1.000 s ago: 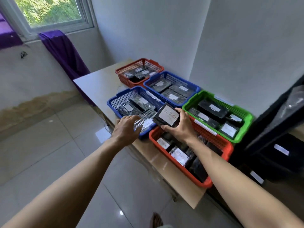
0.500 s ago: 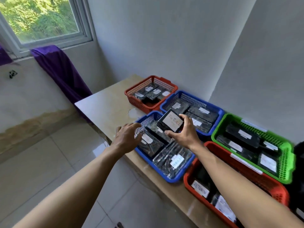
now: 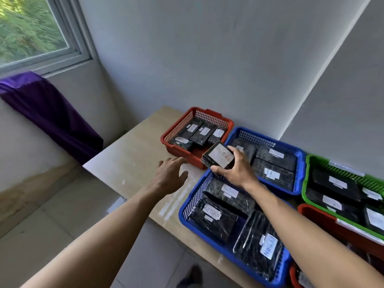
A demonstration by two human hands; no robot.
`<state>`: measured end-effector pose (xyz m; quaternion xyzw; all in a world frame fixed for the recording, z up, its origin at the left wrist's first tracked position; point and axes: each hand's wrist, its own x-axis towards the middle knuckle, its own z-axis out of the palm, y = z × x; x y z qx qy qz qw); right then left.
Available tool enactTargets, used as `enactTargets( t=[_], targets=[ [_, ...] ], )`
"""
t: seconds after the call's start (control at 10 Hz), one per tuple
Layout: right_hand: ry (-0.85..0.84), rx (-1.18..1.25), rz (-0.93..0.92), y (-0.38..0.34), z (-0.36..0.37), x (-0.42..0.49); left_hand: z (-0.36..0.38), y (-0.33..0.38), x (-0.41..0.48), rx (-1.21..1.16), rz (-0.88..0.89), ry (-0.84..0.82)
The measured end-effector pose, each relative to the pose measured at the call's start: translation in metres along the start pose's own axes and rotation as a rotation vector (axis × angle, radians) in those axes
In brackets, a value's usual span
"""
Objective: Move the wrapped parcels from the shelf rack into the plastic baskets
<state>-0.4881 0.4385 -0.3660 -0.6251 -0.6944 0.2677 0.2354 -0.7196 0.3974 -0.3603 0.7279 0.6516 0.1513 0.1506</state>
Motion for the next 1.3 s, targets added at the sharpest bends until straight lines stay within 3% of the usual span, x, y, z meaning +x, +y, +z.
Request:
enactTargets(
  t=[0.4,0.8,1.2,1.3],
  targets=[
    [-0.193,-0.214,0.116,-0.004,0.054,0.159,0.01,-0.063,0.126,-0.03,0.006,-0.112],
    [-0.5,-0.589,0.231,0.006,0.087,0.204,0.043,-0.106,0.196,-0.031,0.12,-0.323],
    [-0.496,-0.59,0.337,0.012,0.111,0.208,0.05,-0.136,0.218,-0.08,0.234,-0.434],
    [-0.38,-0.538,0.342,0.011,0.113,0.203,0.053,-0.137,0.227,-0.078,0.264,-0.449]
  ],
)
